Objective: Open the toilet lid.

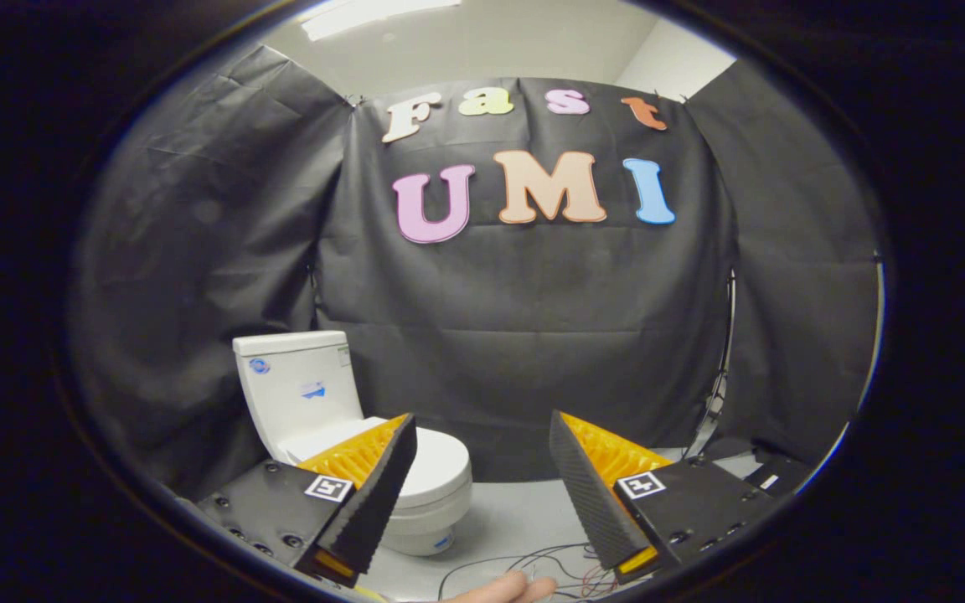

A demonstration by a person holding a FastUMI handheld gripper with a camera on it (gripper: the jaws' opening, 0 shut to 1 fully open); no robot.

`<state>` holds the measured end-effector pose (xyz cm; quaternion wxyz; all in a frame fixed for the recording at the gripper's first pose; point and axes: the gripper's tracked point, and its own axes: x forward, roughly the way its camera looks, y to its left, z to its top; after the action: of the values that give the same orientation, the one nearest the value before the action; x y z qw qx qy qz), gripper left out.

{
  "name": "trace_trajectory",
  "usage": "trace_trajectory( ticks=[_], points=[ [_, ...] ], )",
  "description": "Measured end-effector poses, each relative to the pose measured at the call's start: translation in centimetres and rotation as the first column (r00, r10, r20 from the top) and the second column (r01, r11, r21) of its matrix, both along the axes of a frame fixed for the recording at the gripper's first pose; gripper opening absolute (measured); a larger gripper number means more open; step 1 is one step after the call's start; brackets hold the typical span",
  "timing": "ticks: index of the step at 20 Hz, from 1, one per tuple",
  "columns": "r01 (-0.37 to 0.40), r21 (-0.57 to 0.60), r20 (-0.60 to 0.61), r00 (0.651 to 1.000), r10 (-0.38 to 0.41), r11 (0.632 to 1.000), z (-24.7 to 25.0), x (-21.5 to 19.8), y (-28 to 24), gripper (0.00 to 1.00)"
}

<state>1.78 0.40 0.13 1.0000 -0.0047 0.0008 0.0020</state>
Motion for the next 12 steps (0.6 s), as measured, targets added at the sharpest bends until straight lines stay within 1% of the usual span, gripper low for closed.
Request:
trace_trajectory(
  ticks=[2, 3, 4, 5, 7, 9, 10, 12],
  points=[
    [-0.011, -0.037, -0.029, 1.000, 0.010, 0.999, -0.7, 2.6, 0.8, 0.99],
    [-0.031, -0.075, -0.043, 0.999, 0.028, 0.997, -0.8, 3.7, 1.7, 0.99],
    [-0.076, -0.113, -0.036, 0.997, 0.072, 0.991, -0.6, 4.7, 3.1, 0.99],
    [-0.085, -0.123, -0.033, 0.996, 0.081, 0.989, 0.1, 5.4, 4.3, 0.99],
    [-0.123, -0.096, -0.020, 0.992, 0.122, 0.988, 0.4, 7.9, 7.0, 0.99],
    [-0.130, -0.081, -0.025, 0.991, 0.129, 0.988, -0.4, 7.9, 9.6, 0.99],
    [-0.121, -0.065, -0.014, 0.993, 0.121, 0.990, -0.6, 7.8, 10.6, 0.99],
    [-0.104, 0.003, 0.012, 0.995, 0.104, 0.995, -1.3, 6.6, 12.7, 0.98]
  ],
)
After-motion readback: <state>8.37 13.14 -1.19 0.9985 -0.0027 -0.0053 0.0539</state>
